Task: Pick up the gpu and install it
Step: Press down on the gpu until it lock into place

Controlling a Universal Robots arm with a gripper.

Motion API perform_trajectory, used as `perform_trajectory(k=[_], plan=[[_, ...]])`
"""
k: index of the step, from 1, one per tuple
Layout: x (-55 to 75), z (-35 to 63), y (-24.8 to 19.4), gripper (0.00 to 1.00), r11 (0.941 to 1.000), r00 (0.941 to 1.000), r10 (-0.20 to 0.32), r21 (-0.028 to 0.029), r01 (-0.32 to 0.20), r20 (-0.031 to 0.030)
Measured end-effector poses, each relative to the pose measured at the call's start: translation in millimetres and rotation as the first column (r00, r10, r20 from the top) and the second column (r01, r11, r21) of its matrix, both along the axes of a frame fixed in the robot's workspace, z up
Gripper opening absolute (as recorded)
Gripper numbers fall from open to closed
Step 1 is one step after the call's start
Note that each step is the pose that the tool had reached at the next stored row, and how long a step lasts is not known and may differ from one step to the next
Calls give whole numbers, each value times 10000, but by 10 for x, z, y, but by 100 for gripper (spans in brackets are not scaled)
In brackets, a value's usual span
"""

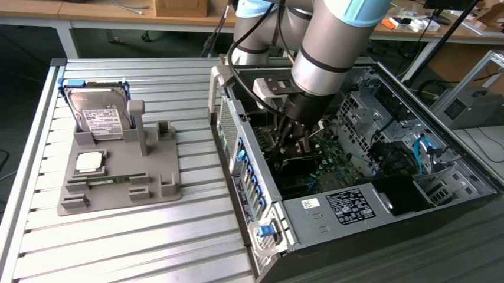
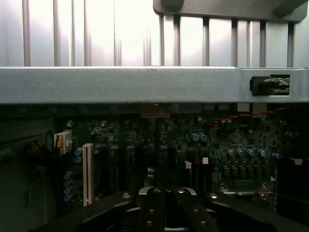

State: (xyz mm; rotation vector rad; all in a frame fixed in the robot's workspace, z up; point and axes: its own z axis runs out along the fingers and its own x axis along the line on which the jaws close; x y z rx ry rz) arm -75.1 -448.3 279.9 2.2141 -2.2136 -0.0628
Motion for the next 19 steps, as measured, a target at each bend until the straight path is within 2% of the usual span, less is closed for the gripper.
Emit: perform_trajectory(k=[2,5,12,19], plan=[[-5,-1,-1,10,10000,10000,0,-1,0,1],[-10,-3,-30,10,10000,10000,0,0,0,1],[-10,-53,-32,10,10000,10000,1,-28,-1,-15],[-43,-74,-48,10,10000,10000,1,-21,-1,-12]])
